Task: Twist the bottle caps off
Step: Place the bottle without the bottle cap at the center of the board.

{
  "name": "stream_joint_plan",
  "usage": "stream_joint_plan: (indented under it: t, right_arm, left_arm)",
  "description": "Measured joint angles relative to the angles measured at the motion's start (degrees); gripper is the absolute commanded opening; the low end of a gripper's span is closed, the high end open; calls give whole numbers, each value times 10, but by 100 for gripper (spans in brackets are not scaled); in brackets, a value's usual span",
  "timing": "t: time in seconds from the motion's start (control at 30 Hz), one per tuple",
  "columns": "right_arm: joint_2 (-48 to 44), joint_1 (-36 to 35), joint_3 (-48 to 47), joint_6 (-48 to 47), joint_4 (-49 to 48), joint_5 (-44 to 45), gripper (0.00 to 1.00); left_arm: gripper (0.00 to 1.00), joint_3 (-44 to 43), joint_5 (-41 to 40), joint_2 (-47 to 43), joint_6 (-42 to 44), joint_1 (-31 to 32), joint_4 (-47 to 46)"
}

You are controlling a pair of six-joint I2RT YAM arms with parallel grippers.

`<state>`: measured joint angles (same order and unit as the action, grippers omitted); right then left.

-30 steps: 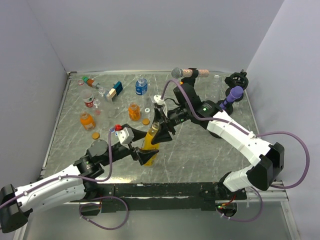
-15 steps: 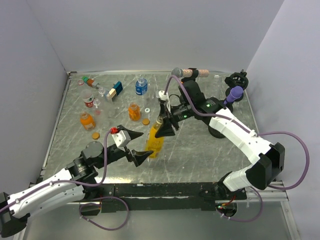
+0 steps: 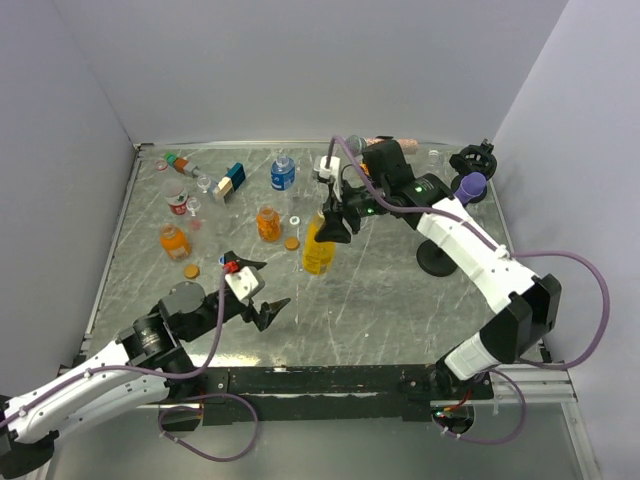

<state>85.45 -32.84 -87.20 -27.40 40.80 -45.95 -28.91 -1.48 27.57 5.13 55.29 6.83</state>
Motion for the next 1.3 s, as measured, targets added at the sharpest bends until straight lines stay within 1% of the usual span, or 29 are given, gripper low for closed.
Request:
stream_joint_plan:
  t: [0.17,0.27,0.53,0.7,0.9,1.17,1.3]
  right_arm:
    - [44,1,-36,-11,13,39,23]
    - [82,3,-74,-16,17,61,23]
    - [165,12,-139,-22,13,115,24]
    - [205,20,-150,-19,-6,140,26]
    - [236,23,-150,-11,-36,164,28]
    - [263,23,-149,1,-77,173,35]
    - [270,23,-147,8,-90,174,41]
  left_arm:
    - [97,7,-21,24,15,0,24]
    - [97,7,-30,35,18,0,36]
    - [97,7,-57,24,26,0,50]
    - [97,10,-70,16,28,0,50]
    - [97,11,-75,26,28,-3,50]
    - [97,12,-75,29,28,-9,50]
    - [97,14,-75,30,28,-11,50]
